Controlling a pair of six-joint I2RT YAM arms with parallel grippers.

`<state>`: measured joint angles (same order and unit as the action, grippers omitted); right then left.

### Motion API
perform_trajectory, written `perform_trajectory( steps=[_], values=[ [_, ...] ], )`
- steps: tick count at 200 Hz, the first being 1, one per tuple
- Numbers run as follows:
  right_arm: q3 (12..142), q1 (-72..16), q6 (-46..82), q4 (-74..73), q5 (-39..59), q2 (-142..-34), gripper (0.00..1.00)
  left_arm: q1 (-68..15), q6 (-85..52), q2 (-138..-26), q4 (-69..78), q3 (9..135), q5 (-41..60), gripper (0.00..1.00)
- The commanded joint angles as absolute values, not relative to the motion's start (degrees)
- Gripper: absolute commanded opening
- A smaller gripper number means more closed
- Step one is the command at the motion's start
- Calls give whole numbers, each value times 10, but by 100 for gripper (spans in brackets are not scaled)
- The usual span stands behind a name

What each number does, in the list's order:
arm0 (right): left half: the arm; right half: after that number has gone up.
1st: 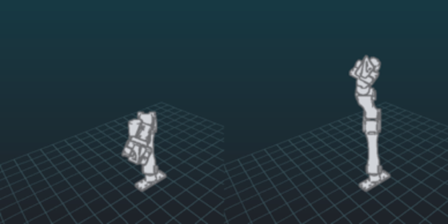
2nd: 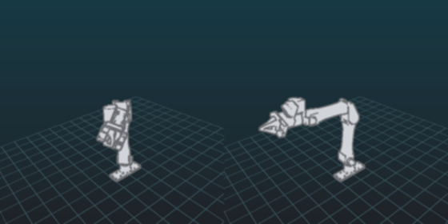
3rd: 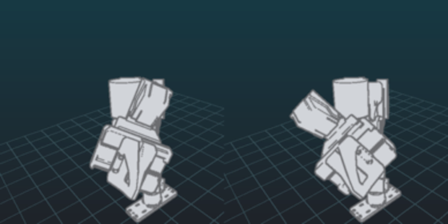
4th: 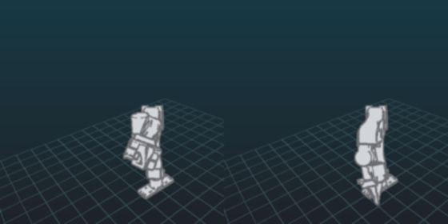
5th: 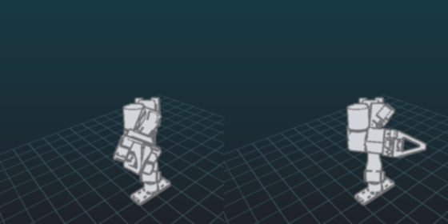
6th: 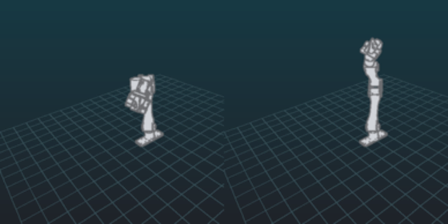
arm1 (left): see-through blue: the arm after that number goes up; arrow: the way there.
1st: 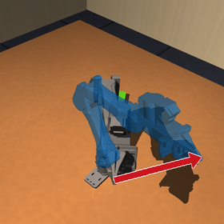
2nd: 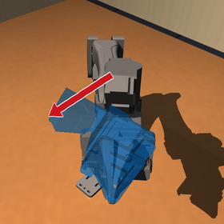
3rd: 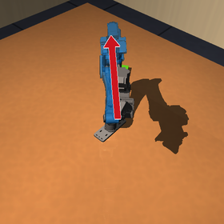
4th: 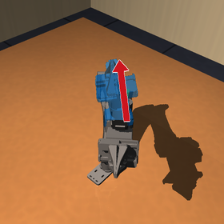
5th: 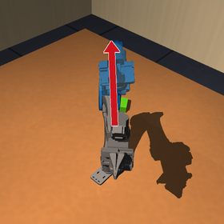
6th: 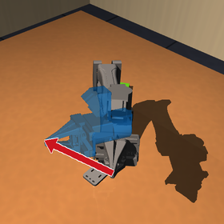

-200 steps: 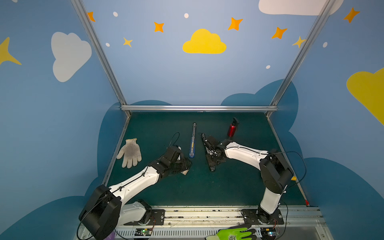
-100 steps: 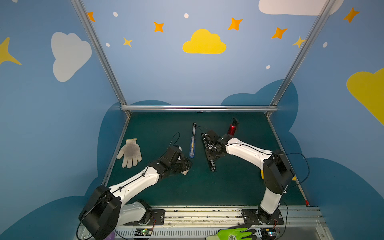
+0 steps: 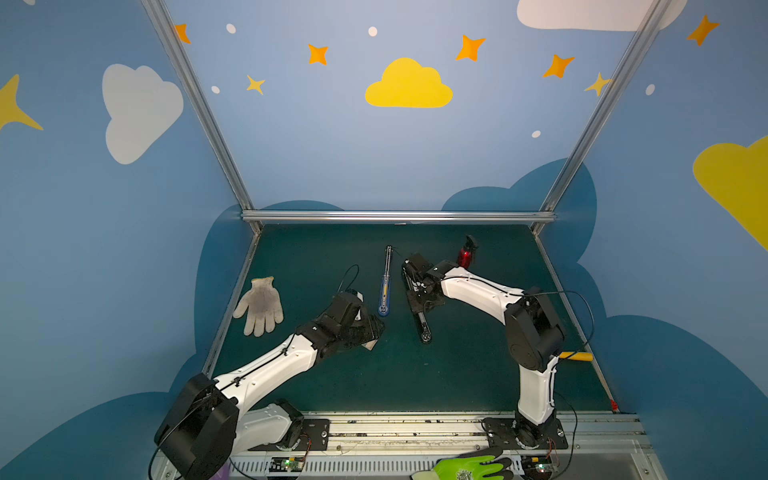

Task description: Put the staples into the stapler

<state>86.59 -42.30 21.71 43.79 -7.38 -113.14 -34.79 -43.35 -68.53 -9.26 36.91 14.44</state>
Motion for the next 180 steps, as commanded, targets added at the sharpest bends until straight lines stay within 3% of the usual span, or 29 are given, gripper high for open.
perform_trajectory(
  steps=[1, 123, 180],
  values=[
    [874, -422, 212, 450, -65, -1148, 0, -349, -434, -677, -98, 364, 134, 56],
    [794, -427, 245, 433, -64, -1125, 0, -349, -437, -679, -88, 361, 140, 56],
    [827, -425, 238, 447, -69, -1135, 0, -349, -433, -683, -90, 369, 142, 56]
  ],
)
